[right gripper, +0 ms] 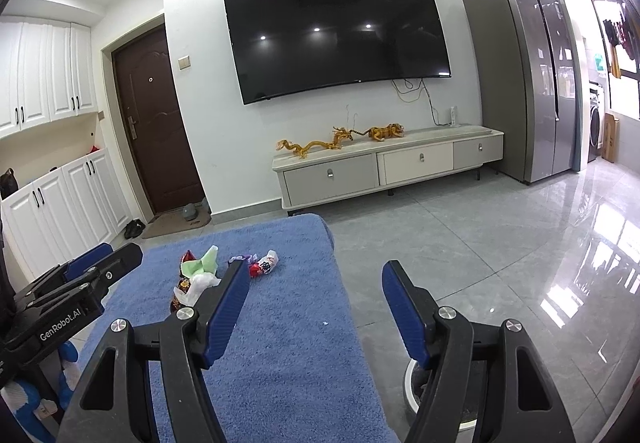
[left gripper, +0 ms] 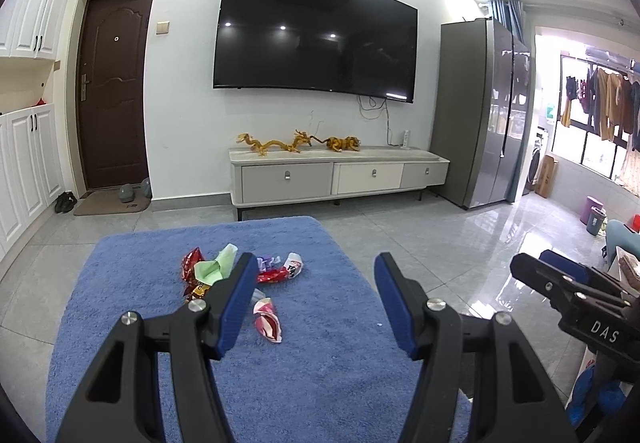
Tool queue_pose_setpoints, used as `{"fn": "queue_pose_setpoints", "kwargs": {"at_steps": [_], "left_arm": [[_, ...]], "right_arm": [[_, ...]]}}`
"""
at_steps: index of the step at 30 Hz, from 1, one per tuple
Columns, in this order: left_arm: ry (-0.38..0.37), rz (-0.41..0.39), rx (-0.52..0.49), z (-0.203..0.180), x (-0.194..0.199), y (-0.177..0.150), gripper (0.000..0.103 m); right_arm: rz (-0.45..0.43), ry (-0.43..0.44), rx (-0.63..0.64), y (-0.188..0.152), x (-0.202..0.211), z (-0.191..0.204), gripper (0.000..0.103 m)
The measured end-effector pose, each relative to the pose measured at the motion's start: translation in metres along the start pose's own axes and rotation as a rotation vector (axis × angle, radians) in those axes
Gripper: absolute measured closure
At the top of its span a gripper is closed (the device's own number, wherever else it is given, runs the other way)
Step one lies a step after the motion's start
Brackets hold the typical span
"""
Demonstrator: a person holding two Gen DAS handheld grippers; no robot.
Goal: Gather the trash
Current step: 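Move both tools back to the trash pile on the rug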
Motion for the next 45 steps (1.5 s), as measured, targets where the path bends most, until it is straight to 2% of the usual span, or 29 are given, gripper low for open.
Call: {"fn": "queue_pose_setpoints", "kwargs": {"at_steps": [17, 33, 45], "left_arm": [[0.062, 0.108, 0.026, 0.034, -0.056, -0.034, 0.044], [0.116, 0.208, 0.069, 0.086, -0.116, -0.066, 0.044], [0.178, 0.256, 0.092, 0.129, -0.145, -0.09, 0.044]], "right_arm": [[0.109, 0.023, 0.002, -0.021, -0.049, 0.003, 0.036], [0.216, 0.069, 0.037, -0.042, -0.113, 0.019, 0.036], [0.283, 0.128, 0.072, -0.058, -0.156, 0.04, 0.036]]}}
Point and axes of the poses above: each gripper's, at about its wrist camera, not at the fingertips, and x roughly against the way its jaws point, z to its left, y to its top, the point moved 1 cm from there along -x, roughly the way its jaws point, and after that the axes turned 14 degrees about -z, right-handed, at the moved point
